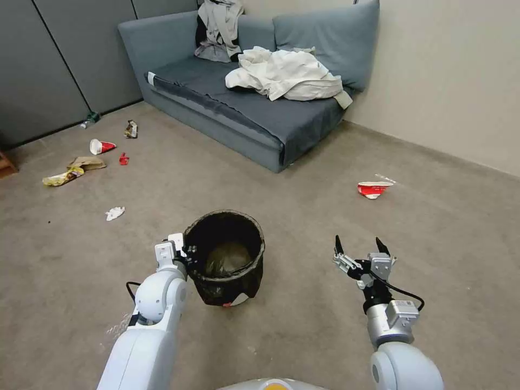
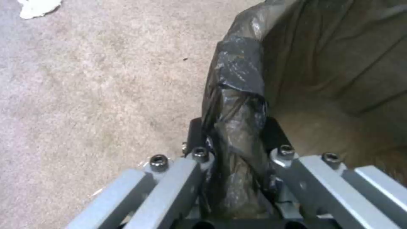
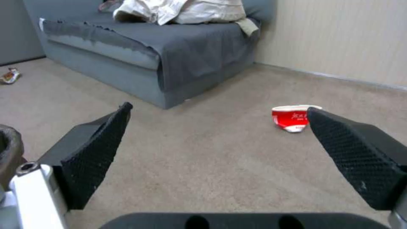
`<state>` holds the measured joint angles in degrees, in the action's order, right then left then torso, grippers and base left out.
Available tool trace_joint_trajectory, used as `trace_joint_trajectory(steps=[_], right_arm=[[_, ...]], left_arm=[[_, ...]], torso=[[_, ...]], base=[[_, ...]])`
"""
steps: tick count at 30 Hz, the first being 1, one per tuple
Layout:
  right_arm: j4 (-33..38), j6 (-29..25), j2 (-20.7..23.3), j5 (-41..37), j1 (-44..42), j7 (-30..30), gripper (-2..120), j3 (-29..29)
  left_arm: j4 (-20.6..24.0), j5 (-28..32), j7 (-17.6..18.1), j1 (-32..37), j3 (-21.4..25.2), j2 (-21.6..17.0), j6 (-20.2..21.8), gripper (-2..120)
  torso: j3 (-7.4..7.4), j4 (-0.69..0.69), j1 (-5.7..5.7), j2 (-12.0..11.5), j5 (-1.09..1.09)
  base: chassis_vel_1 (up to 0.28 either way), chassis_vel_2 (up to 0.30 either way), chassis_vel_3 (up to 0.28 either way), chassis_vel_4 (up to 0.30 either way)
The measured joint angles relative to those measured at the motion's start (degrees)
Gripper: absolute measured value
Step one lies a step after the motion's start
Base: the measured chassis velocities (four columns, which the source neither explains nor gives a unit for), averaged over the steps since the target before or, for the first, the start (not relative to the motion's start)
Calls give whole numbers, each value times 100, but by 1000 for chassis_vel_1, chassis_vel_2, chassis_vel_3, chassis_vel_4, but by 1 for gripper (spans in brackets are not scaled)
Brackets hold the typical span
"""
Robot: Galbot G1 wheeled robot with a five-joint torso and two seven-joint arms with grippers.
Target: Pick up the trash can from the floor.
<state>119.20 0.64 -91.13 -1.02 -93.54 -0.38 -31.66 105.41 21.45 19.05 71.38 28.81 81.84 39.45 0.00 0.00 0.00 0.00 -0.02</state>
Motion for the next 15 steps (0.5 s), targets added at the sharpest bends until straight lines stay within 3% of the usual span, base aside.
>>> trace_joint_trajectory(steps=[7, 11, 14, 15], right_arm=[[-2, 0, 1, 1, 10, 0, 100, 27], [-2, 0, 4, 3, 11, 1, 100, 31], [-2, 3, 13, 4, 11, 8, 100, 27], [-2, 3, 13, 4, 11, 8, 100, 27]], left_arm=[[38, 9, -4, 76, 20, -22, -48, 7], [66, 6, -21, 149, 14, -17, -335, 7], [194, -31, -304, 269, 11, -80, -1024, 5], [194, -31, -304, 269, 11, -80, -1024, 5]], torso=[[0, -1, 0, 0, 0], [0, 0, 0, 0, 0], [1, -2, 0, 0, 0], [1, -2, 0, 0, 0]], base=[[0, 0, 0, 0], [0, 0, 0, 0], [0, 0, 0, 0], [0, 0, 0, 0]])
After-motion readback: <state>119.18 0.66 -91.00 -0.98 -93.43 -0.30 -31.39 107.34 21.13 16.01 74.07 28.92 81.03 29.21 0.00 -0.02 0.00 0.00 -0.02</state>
